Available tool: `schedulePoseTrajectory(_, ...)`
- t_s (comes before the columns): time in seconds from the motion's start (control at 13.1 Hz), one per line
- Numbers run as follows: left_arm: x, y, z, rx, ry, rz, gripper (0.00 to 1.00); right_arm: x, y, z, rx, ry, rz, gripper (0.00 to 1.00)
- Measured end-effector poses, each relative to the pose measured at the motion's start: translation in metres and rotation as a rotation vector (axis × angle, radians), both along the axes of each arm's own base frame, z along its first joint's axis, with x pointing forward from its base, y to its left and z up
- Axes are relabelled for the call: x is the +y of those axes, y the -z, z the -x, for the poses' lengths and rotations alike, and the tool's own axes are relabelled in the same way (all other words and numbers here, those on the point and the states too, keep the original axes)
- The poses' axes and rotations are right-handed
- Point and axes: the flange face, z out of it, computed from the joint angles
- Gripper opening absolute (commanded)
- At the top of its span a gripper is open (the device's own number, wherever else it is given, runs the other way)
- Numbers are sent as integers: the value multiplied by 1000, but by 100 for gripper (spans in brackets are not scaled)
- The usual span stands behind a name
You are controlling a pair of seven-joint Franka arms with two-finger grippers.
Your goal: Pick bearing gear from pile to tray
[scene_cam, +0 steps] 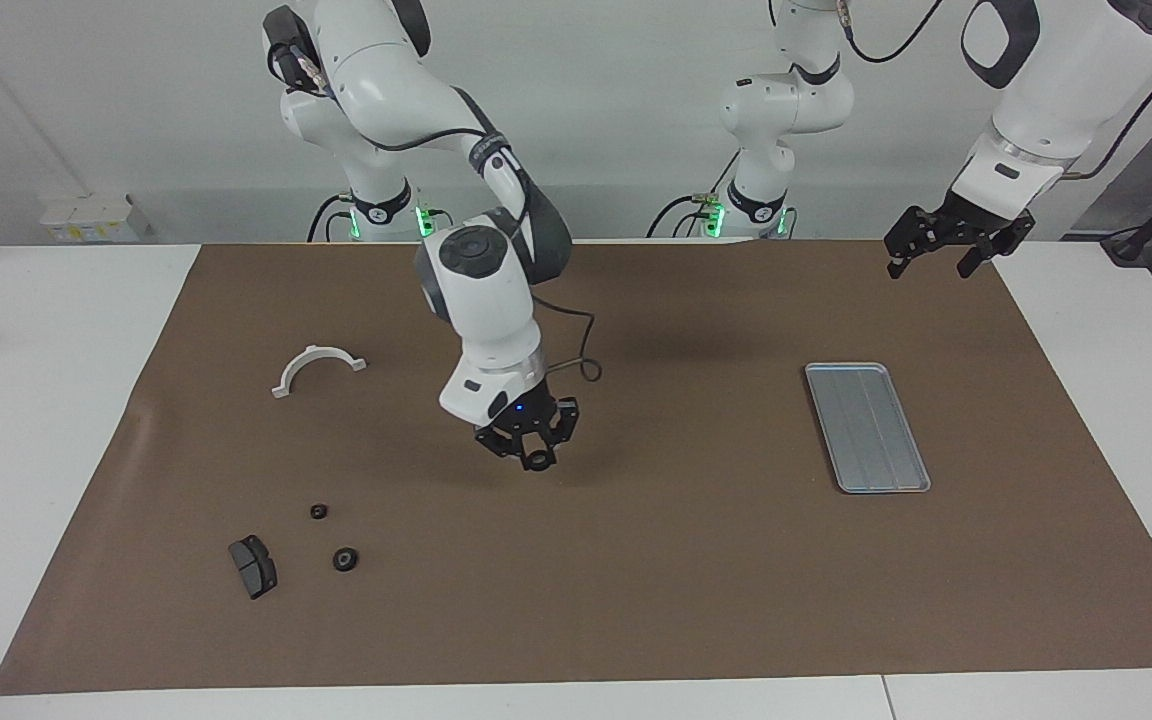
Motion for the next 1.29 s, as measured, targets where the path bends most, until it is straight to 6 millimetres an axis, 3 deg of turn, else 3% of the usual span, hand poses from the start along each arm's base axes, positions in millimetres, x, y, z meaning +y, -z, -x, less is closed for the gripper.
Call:
schedulePoseTrajectory(0.3,0,0,0,0,0,0,100,69,-6,28,-116,-39,-99,3)
schedulePoseTrajectory(0.38,0,0,0,0,0,0,100,91,0,39,-142,-16,-149,4)
schedulePoseTrajectory(0.53,0,0,0,0,0,0,100,132,33,60,-170,8,-224,8)
schedulePoseTrajectory(0.61,0,0,0,0,0,0,100,142,50,66,-164,8,-229,10)
schedulePoseTrajectory(0.68,0,0,0,0,0,0,100,149,65,70,-153,6,-228,18)
schedulePoseTrajectory(0.84,0,0,0,0,0,0,100,164,79,81,-134,26,-246,100)
schedulePoseTrajectory(1.06,0,0,0,0,0,0,100,183,71,94,-116,70,-286,100)
schedulePoseTrajectory(1.29,0,0,0,0,0,0,100,172,68,82,-122,92,-280,100)
